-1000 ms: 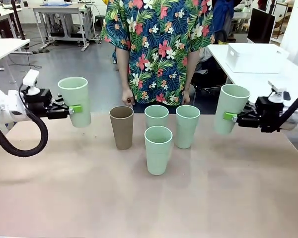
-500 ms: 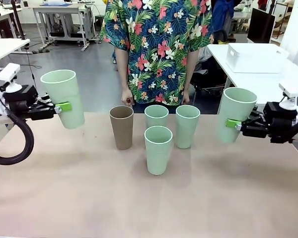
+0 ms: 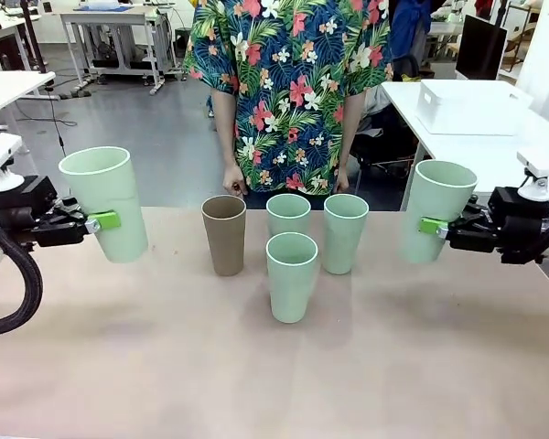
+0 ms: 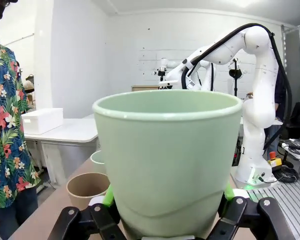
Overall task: Stack the cups and store them in the basket.
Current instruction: Pick up two Reusable plastic cups , one in each hand.
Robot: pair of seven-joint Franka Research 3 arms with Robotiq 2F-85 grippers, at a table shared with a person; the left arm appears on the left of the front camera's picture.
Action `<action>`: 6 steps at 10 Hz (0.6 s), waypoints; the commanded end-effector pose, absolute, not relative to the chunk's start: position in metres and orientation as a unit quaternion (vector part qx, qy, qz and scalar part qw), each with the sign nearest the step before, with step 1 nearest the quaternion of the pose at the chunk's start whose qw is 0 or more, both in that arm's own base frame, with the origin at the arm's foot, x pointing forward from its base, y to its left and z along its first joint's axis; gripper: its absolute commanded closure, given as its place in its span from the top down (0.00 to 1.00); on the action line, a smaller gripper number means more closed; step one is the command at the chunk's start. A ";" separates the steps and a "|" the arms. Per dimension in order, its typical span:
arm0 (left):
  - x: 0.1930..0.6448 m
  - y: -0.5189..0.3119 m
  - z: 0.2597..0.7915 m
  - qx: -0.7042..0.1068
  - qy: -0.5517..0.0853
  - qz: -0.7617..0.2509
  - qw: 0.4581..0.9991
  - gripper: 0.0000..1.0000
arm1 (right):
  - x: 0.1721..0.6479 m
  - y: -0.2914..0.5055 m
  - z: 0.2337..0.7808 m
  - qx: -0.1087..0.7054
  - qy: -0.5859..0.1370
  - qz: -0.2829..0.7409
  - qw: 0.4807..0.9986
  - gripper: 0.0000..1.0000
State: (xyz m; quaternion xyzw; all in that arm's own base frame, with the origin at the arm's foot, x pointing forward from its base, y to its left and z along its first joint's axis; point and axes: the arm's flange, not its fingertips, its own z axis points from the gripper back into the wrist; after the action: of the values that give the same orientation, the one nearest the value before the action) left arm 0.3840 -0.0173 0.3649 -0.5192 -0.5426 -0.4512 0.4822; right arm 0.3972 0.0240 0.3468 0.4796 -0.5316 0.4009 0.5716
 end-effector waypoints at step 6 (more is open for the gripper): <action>0.377 -0.036 0.354 -0.511 -0.539 -0.441 0.504 0.86 | 0.351 0.039 0.346 0.482 -0.516 0.377 0.599 0.86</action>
State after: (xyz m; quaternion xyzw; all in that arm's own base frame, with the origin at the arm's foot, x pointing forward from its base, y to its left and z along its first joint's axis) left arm 0.3833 -0.0274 0.3525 -0.5131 -0.5296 -0.4525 0.5015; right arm 0.3989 0.0235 0.3407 0.4795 -0.5146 0.3891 0.5948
